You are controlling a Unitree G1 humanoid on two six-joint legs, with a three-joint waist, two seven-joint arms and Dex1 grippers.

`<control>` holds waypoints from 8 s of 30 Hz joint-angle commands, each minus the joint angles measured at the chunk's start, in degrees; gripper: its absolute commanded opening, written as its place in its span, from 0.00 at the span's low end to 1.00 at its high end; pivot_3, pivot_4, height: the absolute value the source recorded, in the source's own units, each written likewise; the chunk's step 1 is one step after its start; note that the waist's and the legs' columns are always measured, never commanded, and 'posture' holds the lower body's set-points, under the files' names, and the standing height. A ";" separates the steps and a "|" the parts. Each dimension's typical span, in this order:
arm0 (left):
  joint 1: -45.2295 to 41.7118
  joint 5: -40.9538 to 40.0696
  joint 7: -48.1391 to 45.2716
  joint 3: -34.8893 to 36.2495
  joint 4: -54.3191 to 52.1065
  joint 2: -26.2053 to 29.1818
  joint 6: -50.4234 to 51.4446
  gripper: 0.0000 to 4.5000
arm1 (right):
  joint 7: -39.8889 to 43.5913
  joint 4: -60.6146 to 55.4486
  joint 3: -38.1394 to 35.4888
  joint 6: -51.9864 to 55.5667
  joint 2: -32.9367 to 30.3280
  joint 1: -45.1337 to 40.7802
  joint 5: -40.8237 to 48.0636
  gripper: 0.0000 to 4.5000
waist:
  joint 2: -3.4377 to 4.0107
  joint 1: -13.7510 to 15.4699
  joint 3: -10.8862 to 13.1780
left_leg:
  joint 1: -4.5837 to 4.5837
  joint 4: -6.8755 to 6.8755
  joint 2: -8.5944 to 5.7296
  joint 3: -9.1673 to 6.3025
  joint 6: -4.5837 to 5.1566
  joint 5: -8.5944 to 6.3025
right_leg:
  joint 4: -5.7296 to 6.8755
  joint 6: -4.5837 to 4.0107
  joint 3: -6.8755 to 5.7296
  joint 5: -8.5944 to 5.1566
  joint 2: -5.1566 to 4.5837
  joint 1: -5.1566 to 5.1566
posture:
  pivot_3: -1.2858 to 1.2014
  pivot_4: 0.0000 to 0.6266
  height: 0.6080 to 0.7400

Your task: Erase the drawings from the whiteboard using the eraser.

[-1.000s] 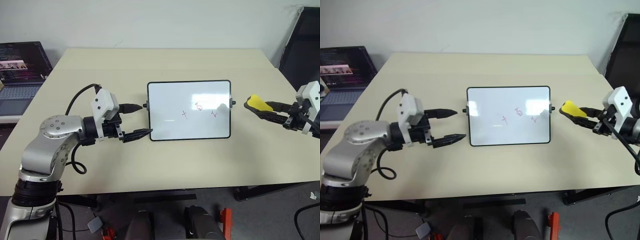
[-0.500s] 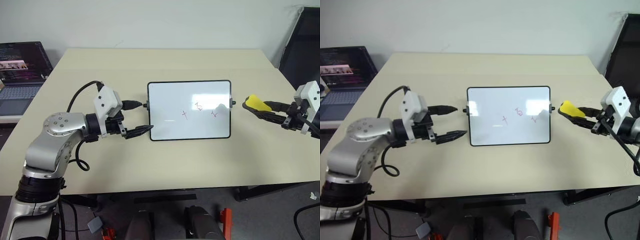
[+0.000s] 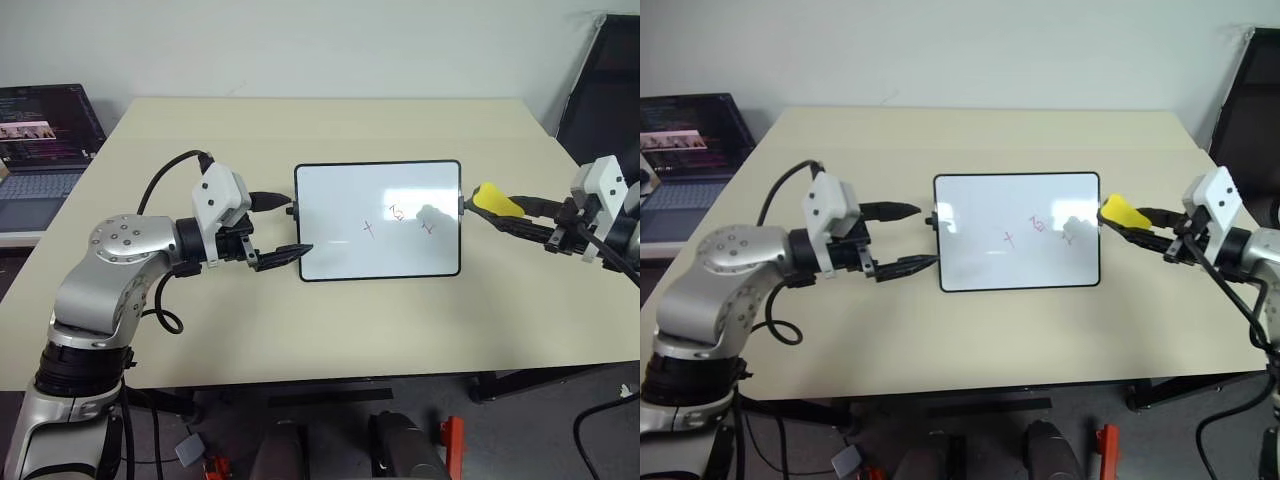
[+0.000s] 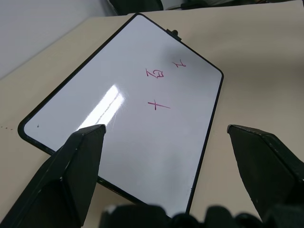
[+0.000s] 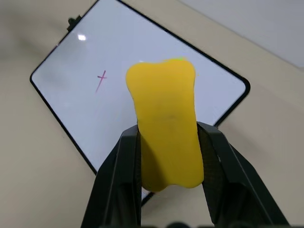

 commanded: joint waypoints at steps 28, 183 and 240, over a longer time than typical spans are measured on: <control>3.21 0.10 0.06 0.51 -0.86 0.12 -0.88 1.00 | -22.42 12.38 34.01 -4.32 24.84 -7.18 -33.49 0.28 | -0.09 -0.22 -0.06 | 0.72 -0.08 0.04 0.09 -0.01 0.01 | 0.44 -0.20 0.12 -0.20 0.10 0.37 | 0.52 0.24 1.00; -4.22 4.60 -1.31 -1.65 6.71 -1.03 -3.76 1.00 | 4.38 9.37 -5.34 -7.53 -13.13 2.36 -5.88 0.27 | 0.15 -0.31 0.20 | 0.32 -0.11 0.03 0.10 0.30 -0.32 | 0.32 -0.02 0.31 -0.59 0.22 0.05 | 0.52 0.24 1.00; -4.41 5.22 -1.63 -2.85 6.75 -2.54 -3.58 1.00 | -8.62 9.14 26.53 -13.31 13.95 5.20 -26.87 0.27 | -0.09 -1.17 0.02 | 1.34 -0.02 0.07 0.06 0.33 -0.26 | 0.49 -0.01 0.37 -0.50 0.30 0.98 | 0.52 0.24 1.00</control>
